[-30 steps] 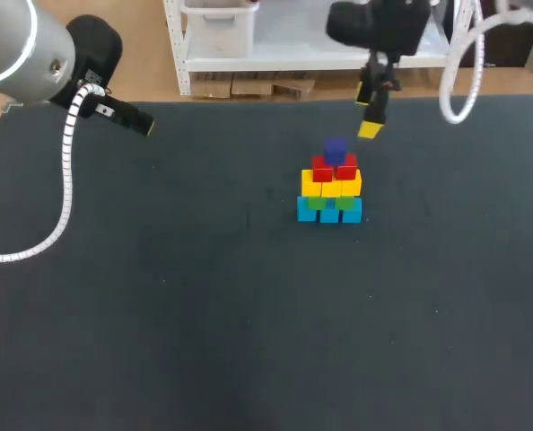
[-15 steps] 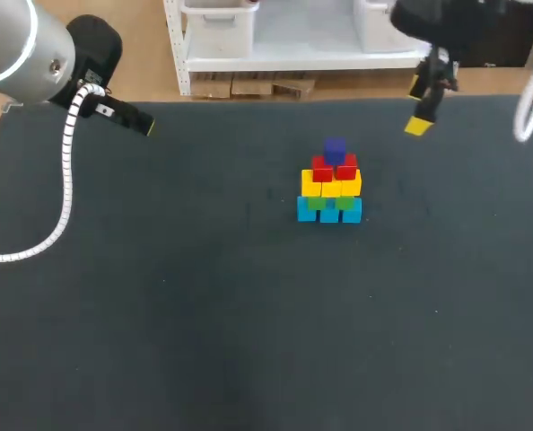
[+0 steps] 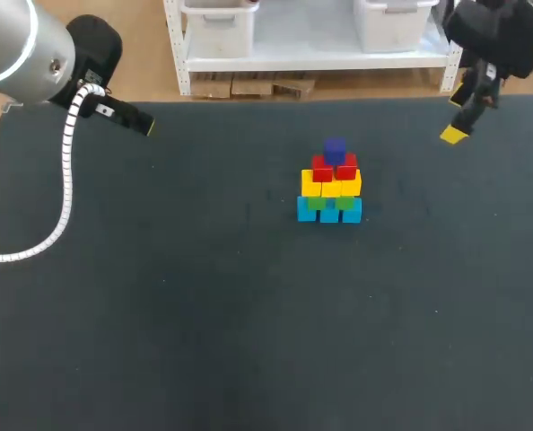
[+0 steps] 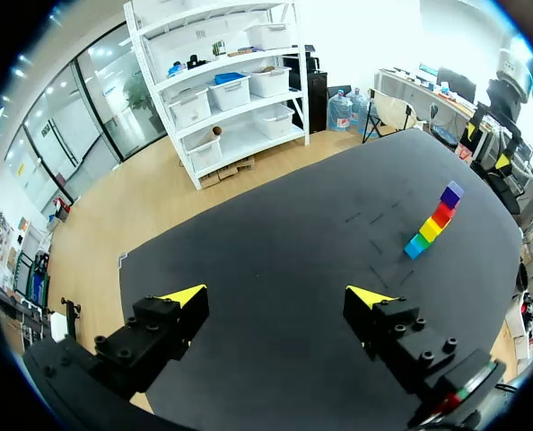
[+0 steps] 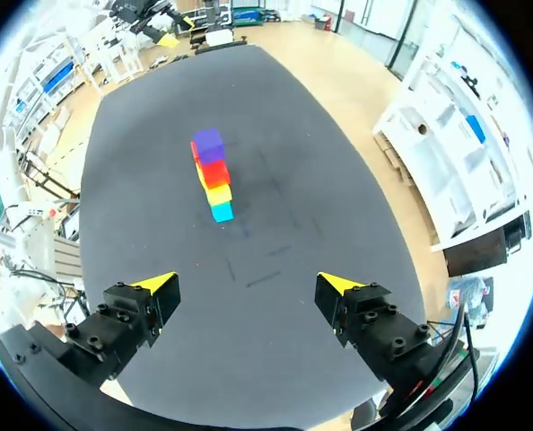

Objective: Place the blue cubes, place green cubes on the blue cubes, place the yellow cubes on the green cubes, then place the red cubes on the yellow cubes, and place purple cube on the red cubes.

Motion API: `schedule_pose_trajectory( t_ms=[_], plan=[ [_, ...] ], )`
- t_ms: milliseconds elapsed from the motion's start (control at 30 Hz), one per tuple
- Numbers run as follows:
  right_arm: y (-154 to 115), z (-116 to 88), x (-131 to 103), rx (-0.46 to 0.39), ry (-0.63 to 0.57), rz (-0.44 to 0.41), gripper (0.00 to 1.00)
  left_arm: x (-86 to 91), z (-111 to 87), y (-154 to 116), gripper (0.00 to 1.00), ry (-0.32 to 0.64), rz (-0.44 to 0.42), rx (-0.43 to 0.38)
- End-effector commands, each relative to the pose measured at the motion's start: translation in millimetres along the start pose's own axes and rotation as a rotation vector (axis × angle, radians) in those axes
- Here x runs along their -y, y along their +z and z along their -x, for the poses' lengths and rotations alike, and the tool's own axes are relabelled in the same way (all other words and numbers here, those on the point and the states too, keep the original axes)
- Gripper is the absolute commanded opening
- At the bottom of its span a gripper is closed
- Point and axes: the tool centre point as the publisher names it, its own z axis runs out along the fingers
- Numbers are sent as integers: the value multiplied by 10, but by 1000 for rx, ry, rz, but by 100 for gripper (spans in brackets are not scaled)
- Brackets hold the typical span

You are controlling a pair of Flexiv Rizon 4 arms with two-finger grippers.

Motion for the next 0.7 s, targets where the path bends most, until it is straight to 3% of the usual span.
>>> schedule_pose_trajectory(
  t_ms=[33, 700],
  plan=[
    [-21, -160, -13, 72, 28, -135, 100, -14, 7, 8, 100, 2, -5, 0],
    [47, -441, 45, 80, 104, -138, 100, -14, 7, 8, 100, 2, -5, 0]
  ],
)
